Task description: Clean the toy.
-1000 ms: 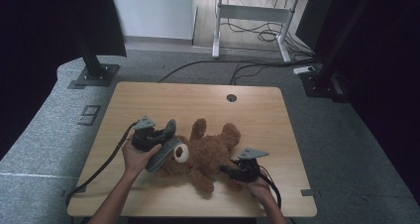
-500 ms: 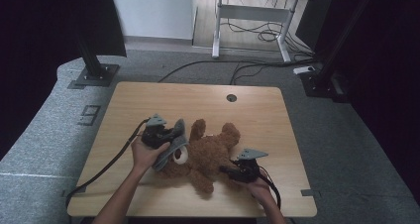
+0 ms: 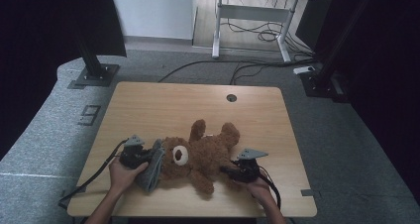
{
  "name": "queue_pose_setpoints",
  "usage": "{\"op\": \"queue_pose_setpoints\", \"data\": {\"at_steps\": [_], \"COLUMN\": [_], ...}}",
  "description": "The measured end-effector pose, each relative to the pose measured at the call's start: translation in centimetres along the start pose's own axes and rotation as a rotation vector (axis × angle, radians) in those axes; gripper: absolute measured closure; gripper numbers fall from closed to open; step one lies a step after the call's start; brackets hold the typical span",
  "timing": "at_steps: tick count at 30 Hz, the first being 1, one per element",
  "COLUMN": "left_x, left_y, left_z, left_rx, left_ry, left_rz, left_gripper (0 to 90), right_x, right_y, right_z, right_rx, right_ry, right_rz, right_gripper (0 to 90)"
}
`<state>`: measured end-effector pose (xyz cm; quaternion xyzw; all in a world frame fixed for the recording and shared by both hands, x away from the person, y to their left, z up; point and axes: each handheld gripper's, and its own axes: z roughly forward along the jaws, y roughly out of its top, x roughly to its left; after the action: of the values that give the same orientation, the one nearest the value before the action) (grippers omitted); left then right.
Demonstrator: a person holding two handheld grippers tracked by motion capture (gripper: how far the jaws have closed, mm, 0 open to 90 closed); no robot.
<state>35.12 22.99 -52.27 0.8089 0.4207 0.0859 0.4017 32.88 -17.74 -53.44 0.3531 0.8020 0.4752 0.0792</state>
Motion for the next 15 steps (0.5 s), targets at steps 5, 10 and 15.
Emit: {"op": "queue_pose_setpoints", "data": {"at_steps": [5,10,15], "left_x": [-0.7,-0.8,-0.1], "left_y": [-1.0,-0.7,2.0], "left_z": [-0.2,-1.0,-3.3], "left_rx": [0.058,0.028,-0.126], "left_ry": [-0.020,-0.052,-0.043], "left_rz": [0.030,0.018,-0.021], "left_gripper": [76.2,76.4,76.6], "right_x": [0.0,-0.1,0.0], "right_y": [0.0,0.0,0.0], "right_z": [0.0,-0.1,0.1], "right_rx": [0.000,0.005,-0.004], "right_ry": [0.002,0.000,0.008], "right_rz": [0.004,0.005,-0.002], "right_gripper": [62.3,62.3,62.0]}}
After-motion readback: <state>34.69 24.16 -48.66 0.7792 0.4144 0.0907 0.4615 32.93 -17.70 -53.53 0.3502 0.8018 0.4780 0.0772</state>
